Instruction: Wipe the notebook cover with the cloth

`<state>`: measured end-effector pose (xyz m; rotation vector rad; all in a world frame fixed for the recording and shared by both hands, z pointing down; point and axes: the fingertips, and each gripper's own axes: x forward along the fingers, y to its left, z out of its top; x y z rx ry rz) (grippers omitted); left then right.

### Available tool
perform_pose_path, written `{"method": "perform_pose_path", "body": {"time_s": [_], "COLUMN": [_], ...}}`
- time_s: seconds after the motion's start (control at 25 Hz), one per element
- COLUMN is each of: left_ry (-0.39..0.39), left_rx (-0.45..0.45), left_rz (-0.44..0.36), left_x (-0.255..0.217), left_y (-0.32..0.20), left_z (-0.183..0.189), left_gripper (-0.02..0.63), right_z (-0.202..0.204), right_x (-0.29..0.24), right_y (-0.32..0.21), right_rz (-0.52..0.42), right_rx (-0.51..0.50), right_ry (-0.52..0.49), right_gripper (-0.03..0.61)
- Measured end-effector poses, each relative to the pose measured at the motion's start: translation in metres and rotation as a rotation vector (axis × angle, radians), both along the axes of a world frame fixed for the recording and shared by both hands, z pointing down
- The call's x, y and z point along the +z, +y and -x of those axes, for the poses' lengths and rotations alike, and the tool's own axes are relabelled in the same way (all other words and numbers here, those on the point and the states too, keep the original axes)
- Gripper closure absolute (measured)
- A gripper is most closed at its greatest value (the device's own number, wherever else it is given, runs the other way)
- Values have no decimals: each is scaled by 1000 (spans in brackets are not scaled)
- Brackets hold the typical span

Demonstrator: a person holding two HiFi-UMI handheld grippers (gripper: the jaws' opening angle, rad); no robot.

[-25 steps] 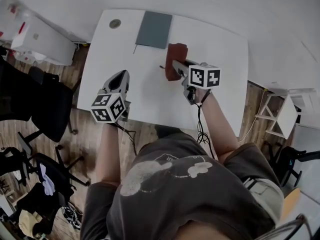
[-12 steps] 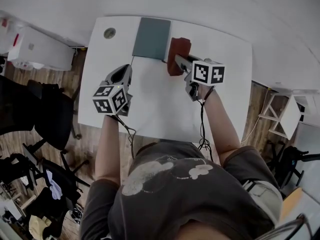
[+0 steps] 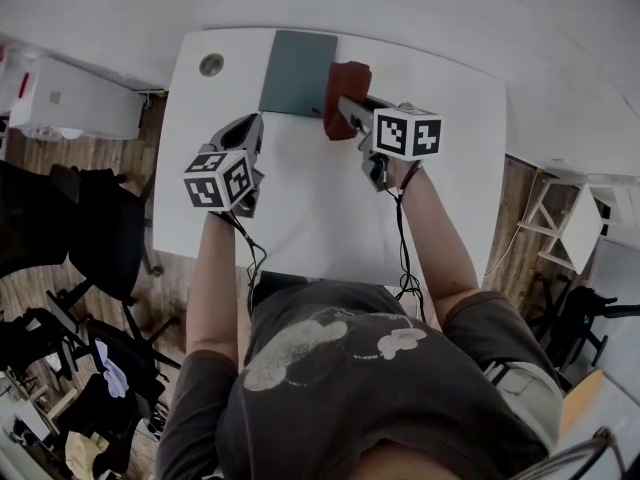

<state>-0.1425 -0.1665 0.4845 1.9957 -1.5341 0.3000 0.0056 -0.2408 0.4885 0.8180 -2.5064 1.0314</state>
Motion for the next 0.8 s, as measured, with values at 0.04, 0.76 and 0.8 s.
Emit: {"method": "perform_pose_path", "body": {"time_s": [0.04,0.76,0.8], "left_ry": [-1,-51,-50], "left_rx": [6,168,171], "left_rz": [3,139,148], "left_x": [2,57,61], "left_y": [-2,-51,-53], "left_z": [3,19,21], "left_gripper": [620,620,620], "right_z": [3,42,44], "right_x": [-1,10,11], "right_y": [-2,-45,-47], "right_rz": [-4,23,24], "right_rx": [10,99,102], "right_ry": [-3,-6,-6], "right_gripper": [500,500,500]}}
